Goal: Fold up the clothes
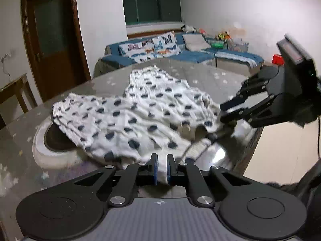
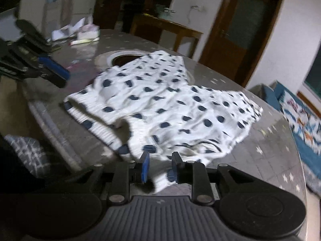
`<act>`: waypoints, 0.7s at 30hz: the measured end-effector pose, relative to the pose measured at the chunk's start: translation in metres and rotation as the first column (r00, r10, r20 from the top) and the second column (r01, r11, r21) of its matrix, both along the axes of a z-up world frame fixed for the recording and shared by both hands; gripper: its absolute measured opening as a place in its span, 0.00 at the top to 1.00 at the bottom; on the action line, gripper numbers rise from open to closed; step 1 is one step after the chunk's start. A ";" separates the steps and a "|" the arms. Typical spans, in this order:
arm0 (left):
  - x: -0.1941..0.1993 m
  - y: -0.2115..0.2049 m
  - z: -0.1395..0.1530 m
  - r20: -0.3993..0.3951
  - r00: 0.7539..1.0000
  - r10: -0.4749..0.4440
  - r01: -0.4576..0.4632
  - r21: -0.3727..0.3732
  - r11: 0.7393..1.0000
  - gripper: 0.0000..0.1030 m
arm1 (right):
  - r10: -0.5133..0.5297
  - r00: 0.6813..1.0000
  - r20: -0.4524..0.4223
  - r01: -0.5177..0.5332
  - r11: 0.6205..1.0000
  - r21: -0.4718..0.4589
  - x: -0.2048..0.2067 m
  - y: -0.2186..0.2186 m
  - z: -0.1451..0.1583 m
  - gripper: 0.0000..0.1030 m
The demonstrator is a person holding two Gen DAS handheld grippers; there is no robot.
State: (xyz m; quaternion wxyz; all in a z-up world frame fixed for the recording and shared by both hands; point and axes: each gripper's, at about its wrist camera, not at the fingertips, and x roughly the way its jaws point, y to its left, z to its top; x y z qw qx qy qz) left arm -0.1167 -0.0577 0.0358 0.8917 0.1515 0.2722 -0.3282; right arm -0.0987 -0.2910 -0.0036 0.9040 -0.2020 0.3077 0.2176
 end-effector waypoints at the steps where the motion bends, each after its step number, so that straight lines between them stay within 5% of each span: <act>1: 0.003 -0.004 0.002 0.008 1.000 -0.004 0.004 -0.007 1.000 0.89 | -0.021 1.000 -0.005 0.021 1.000 0.021 0.004 -0.004 0.001 0.78; 9: 0.045 -0.058 -0.016 -0.013 0.999 -0.032 0.032 -0.025 0.999 0.92 | -0.167 0.982 -0.093 0.179 0.972 0.155 0.033 -0.026 -0.003 0.78; 17: 0.062 -0.085 -0.040 -0.095 0.991 -0.094 0.091 -0.031 0.995 0.92 | -0.208 0.963 -0.174 0.245 0.941 0.232 0.037 -0.038 -0.015 0.78; 21: 0.064 -0.086 -0.043 -0.105 0.989 -0.104 0.101 -0.040 0.994 0.92 | -0.226 0.956 -0.185 0.270 0.926 0.264 0.037 -0.039 -0.017 0.88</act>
